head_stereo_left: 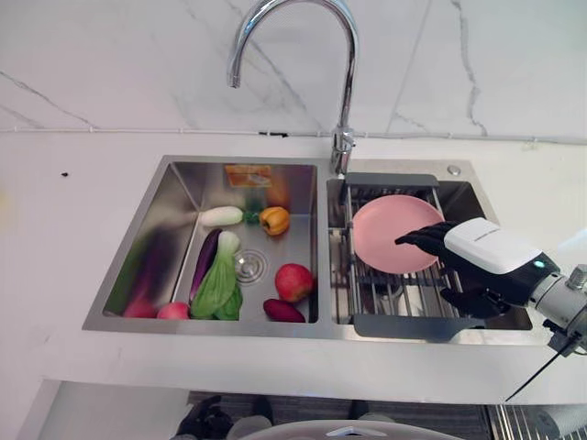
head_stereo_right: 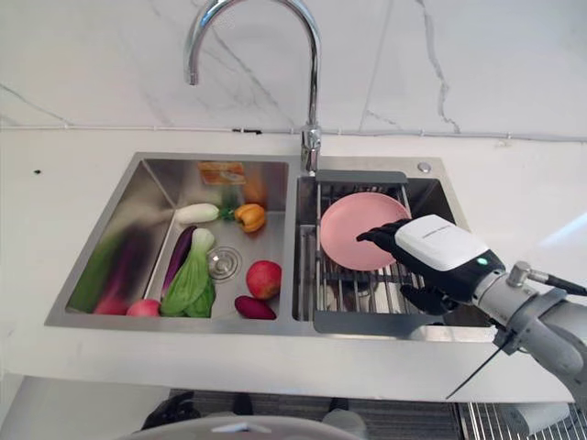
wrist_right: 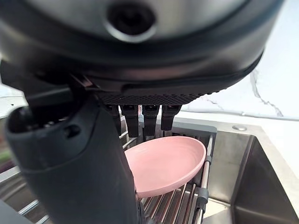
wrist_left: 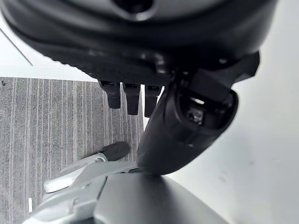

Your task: Place the dishes in the dishwasher.

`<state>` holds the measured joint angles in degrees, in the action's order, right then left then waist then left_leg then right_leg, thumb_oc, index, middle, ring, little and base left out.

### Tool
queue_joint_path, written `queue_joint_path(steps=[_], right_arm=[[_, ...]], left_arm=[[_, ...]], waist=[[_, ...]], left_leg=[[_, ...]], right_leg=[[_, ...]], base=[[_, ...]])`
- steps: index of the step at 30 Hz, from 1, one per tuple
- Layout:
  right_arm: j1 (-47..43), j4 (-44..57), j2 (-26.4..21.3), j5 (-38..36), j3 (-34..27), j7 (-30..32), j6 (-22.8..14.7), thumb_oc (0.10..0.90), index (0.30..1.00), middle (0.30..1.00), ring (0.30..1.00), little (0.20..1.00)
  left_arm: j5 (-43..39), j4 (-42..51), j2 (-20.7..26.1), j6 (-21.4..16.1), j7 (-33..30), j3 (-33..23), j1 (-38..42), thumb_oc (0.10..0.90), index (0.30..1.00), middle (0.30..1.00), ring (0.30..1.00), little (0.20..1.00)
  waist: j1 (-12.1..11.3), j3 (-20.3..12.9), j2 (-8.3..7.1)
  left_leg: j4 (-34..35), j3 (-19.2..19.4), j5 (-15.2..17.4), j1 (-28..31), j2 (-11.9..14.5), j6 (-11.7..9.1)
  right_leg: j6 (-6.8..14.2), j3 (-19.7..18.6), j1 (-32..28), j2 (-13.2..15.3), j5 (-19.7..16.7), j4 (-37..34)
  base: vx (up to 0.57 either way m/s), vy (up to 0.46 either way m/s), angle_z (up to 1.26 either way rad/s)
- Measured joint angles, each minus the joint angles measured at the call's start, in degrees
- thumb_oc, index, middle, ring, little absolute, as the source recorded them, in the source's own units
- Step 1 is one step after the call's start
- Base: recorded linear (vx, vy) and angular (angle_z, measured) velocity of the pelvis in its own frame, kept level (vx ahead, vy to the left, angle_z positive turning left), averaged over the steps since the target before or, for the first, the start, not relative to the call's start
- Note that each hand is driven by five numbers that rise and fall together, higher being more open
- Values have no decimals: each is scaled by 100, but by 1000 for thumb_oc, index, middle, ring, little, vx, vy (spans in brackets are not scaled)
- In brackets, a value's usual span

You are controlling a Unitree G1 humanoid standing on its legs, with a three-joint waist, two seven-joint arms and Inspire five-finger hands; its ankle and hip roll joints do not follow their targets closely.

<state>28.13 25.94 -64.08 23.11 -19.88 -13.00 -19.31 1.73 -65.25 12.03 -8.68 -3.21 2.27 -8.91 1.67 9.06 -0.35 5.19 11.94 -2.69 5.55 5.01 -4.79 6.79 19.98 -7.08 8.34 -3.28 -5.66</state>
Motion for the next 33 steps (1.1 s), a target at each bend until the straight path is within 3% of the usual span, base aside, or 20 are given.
queue_joint_path(steps=[10,33], right_arm=[[-246,-118,336,456,112,332,-9,800,900,900,900,900],[-7,-594,350,1197,323,248,-33,800,900,900,900,900]], left_arm=[[1,-16,-9,-4,-6,75,7,800,900,900,900,900],[2,-39,-43,4,-1,78,17,800,900,900,900,900]], waist=[[-12,88,72],[-21,152,81]], left_leg=[[0,-25,0,-1,-7,1],[0,-174,0,41,-52,5]], right_leg=[[1,22,-18,4,0,-1],[28,175,-161,39,27,0]], base=[[0,0,0],[-2,-5,3]])
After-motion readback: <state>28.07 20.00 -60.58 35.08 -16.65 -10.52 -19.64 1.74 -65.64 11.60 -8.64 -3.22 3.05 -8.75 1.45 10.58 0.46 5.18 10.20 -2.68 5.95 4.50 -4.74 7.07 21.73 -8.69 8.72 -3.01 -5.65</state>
